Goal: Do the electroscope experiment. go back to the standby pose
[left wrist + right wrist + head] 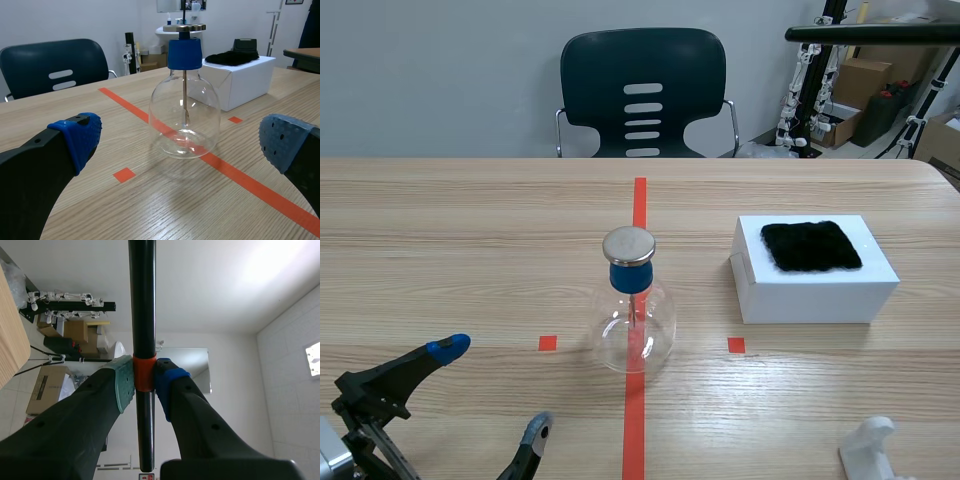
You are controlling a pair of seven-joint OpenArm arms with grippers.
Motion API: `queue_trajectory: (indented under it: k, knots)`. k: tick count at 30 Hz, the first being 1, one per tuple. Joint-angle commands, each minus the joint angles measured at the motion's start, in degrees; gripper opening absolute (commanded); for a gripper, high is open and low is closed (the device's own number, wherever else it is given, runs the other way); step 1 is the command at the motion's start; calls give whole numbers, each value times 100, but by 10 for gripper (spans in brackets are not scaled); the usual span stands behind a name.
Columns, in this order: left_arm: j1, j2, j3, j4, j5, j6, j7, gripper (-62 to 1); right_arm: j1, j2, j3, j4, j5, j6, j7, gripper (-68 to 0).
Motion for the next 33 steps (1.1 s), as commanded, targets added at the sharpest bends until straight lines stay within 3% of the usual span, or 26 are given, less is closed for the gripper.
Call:
queue_trajectory:
  k: [1,17,27,29,33]
  knots:
    - [13,-2,-15,81,-22,-9,-116,14,55,63,44,48,61,-83,-17,-665]
    - [13,-2,-15,81,-22,-9,-116,14,52,28,44,48,59,-96,-66,-665]
    - [13,-2,-15,81,-22,-9,-116,14,-422,-612,44,251,-243,-586,254,-665]
    - [13,-2,-15,81,-24,-9,-118,14,-592,-846,44,361,-262,-743,361,-665]
    - [13,-2,-15,81,-24,-9,-116,14,-964,-1440,44,656,-490,-780,566,-665]
